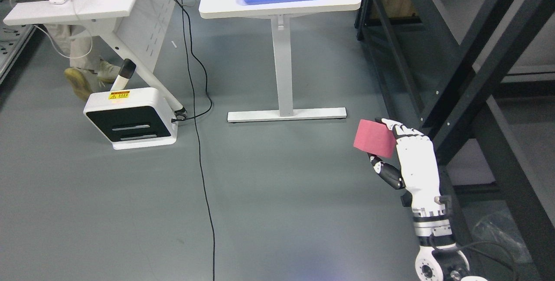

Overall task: Pick pink block from left shelf to tray
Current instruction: 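Turn and drive toward the blue tray on the white table, holding cube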

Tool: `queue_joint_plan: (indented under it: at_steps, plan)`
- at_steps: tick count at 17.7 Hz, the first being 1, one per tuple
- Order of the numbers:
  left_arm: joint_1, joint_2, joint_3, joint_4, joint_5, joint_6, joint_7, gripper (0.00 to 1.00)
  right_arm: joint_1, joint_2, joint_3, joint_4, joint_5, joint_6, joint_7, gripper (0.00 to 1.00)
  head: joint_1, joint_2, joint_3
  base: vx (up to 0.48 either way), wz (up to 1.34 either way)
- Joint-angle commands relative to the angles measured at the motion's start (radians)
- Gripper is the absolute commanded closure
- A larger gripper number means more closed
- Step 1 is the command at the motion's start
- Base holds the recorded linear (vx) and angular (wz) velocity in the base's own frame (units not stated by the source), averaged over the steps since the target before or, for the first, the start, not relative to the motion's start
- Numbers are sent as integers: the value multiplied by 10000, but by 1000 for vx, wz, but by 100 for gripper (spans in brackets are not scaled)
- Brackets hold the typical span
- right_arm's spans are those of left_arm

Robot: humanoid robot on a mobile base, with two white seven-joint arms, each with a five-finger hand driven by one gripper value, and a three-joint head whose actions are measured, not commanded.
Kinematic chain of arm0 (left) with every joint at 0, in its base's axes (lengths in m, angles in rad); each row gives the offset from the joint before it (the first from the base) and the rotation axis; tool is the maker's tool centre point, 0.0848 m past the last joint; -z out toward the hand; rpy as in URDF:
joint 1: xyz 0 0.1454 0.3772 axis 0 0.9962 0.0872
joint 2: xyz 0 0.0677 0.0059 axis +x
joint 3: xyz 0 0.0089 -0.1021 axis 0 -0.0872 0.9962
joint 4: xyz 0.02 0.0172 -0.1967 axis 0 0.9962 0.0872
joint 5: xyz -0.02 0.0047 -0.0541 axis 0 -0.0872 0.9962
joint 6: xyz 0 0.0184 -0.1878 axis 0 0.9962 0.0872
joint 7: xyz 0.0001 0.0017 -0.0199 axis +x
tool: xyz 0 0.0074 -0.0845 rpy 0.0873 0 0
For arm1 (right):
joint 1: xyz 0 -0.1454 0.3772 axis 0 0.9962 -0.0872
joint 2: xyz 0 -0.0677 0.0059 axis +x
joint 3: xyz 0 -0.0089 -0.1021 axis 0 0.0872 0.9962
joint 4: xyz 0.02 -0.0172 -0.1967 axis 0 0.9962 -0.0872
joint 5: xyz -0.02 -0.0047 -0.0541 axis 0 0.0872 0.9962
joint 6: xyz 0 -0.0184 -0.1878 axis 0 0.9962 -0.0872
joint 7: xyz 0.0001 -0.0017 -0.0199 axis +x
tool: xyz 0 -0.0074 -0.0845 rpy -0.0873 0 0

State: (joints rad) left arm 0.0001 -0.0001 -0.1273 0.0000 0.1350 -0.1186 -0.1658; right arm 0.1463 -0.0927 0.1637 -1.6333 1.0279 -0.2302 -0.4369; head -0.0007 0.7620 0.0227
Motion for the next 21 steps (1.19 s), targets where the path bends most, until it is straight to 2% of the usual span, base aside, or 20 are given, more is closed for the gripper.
queue_joint_plan:
  at_steps: [1,9,21]
  plan:
    - [198,176,0,-175,0,5,1,0,-67,-24,-11,-20,14,16,-3,97,0,0,0,11,273]
    - [198,176,0,-175,0,5,1,0,-205,22,81,-20,14,1,-3,97,0,0,0,86,171]
    - [198,176,0,-175,0,5,1,0,-144,37,142,-20,-1,1,-3,97,0,2,0,260,60]
